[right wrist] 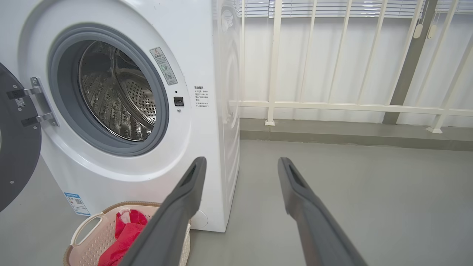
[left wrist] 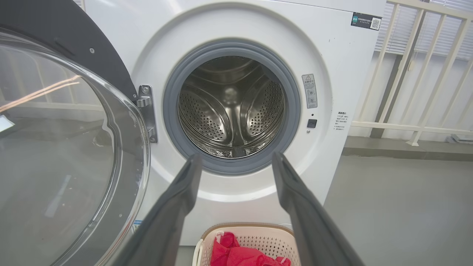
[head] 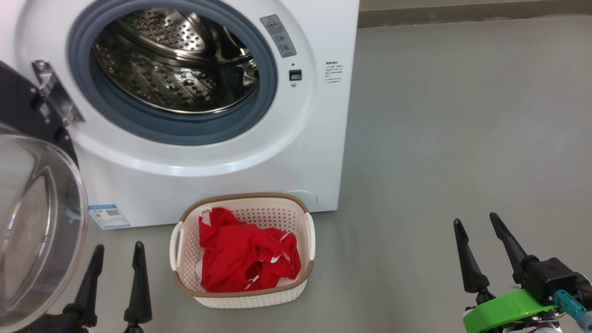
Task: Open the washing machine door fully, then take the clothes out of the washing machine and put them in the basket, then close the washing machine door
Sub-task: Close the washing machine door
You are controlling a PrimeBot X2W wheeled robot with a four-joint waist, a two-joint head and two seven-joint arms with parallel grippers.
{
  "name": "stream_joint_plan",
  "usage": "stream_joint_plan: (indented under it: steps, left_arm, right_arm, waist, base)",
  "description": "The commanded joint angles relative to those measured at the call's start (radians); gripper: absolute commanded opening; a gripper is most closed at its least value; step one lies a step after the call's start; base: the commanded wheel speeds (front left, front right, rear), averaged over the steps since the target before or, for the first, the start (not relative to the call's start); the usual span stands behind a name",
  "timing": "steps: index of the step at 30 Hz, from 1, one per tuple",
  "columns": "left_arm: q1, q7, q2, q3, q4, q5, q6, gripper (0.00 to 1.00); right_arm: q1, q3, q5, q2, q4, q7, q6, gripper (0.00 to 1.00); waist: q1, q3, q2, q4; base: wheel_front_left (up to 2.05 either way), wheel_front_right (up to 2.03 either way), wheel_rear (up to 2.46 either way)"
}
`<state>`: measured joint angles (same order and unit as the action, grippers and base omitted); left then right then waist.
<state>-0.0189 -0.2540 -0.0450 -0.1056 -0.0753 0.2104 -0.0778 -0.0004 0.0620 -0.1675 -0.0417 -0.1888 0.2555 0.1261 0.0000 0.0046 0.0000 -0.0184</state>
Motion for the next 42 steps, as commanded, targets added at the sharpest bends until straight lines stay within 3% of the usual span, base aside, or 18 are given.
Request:
stream_joint_plan:
  steps: [1,10,30,42]
  left_arm:
    - [0.025,-0.008,-0.013,-0.027,0.034,-0.007,0.013,1.00]
    - [0.022,-0.007,-0.011,-0.014,0.058,-0.002,0.038,1.00]
    - [0.016,0.041,-0.019,0.013,0.119,0.008,0.062,1.00]
    - [0.006,0.062,-0.025,0.025,0.125,0.002,0.083,1.00]
  right_arm:
    - [-0.025,-0.024,-0.001,-0.009,0.025,0.006,0.005,1.00]
    - [-0.030,-0.041,0.002,-0.009,0.029,0.006,0.005,1.00]
    - [-0.082,-0.117,0.001,-0.009,0.018,0.006,0.005,1.00]
    - [-0.100,-0.162,-0.009,-0.009,0.008,0.006,0.005,1.00]
  waist:
    - [0.0000,0.001,0.0000,0.016]
    - [0.0000,0.012,0.0000,0.089]
    - [0.0000,0.013,0.0000,0.380]
    - [0.0000,0.007,0.0000,0.515]
  base:
    - [0.00,0.00,0.00]
    - [0.00,0.00,0.00]
    - [0.00,0.00,0.00]
    - [0.00,0.00,0.00]
